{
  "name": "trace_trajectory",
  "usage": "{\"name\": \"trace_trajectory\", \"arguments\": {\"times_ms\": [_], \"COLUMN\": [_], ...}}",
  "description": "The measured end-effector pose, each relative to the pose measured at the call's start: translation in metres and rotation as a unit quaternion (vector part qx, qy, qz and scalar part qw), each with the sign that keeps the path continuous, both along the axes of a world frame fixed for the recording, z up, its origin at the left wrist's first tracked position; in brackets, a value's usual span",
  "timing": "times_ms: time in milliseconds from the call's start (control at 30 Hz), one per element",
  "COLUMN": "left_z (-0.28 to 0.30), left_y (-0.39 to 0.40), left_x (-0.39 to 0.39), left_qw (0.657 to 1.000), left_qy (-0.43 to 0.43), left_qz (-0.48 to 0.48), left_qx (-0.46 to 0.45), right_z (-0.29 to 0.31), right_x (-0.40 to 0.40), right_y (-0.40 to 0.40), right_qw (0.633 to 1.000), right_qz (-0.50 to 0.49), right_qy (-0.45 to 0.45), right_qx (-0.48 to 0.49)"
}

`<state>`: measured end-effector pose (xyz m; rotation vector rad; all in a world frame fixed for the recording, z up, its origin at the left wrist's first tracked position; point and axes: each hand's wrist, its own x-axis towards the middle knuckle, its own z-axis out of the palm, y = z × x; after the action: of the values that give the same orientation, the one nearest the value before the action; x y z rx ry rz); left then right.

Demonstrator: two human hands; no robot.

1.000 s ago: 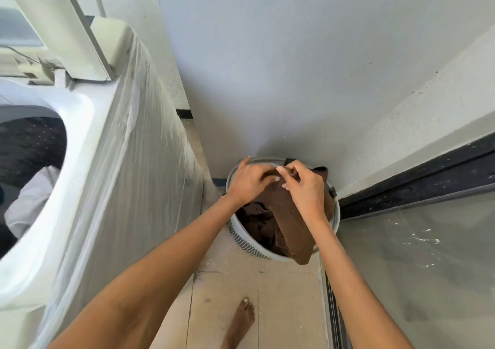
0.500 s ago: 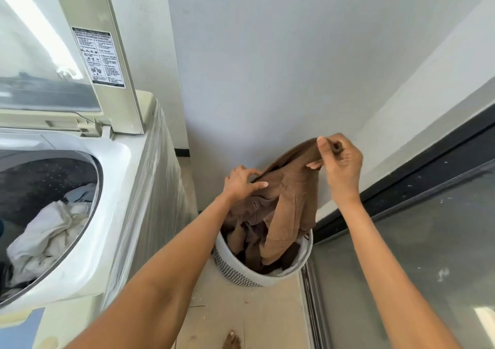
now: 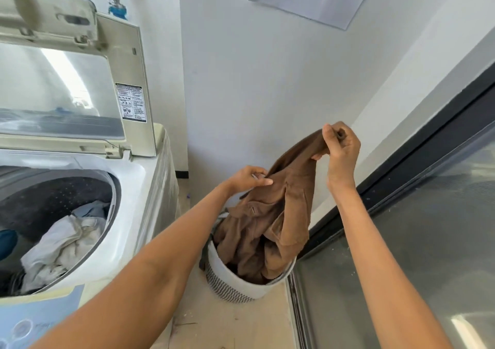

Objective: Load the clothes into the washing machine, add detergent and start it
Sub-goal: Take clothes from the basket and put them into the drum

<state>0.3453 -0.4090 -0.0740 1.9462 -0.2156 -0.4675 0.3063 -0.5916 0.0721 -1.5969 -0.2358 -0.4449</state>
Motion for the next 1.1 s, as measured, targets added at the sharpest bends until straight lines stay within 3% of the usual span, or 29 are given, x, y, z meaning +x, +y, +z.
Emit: {"name": "trace_trajectory", "arguments": {"times_ms": [200,333,433,533,567,700,867,1100], "left_z": [0.032,0.059,0.081,0.094,0.098,0.123,0.168,0.29], "left_y": [0.006,-0.007,-0.013,0.004,0.011,0.034,0.055,0.032], "left_x": [-0.012,-0.004,0.005,0.01,0.011,0.008,0.014,0.005], "left_qw": [1.0,0.998,0.981,0.96,0.959,0.962,0.957,0.942], "left_qy": [0.018,-0.037,-0.084,-0.118,-0.124,-0.129,-0.176,-0.252], "left_qz": [0.007,-0.005,0.146,0.228,0.234,0.233,0.211,0.22], "left_qx": [-0.012,0.049,0.091,0.11,0.104,0.054,0.092,-0.039], "right_z": [0.079,0.109,0.112,0.109,0.105,0.075,0.047,0.153], "right_x": [0.0,0.002,0.007,0.013,0.014,0.019,0.016,0.019], "right_y": [-0.007,-0.008,-0.018,-0.033,-0.036,-0.042,-0.033,0.019], "right_qw": [0.993,0.996,0.996,0.94,0.922,0.882,0.894,0.953], "right_qz": [0.037,0.024,-0.058,-0.155,-0.17,-0.159,-0.175,-0.147], "right_qy": [-0.046,-0.047,-0.035,-0.003,0.026,0.165,0.209,0.055], "right_qx": [0.099,0.07,-0.052,-0.302,-0.346,-0.413,-0.356,-0.259]}}
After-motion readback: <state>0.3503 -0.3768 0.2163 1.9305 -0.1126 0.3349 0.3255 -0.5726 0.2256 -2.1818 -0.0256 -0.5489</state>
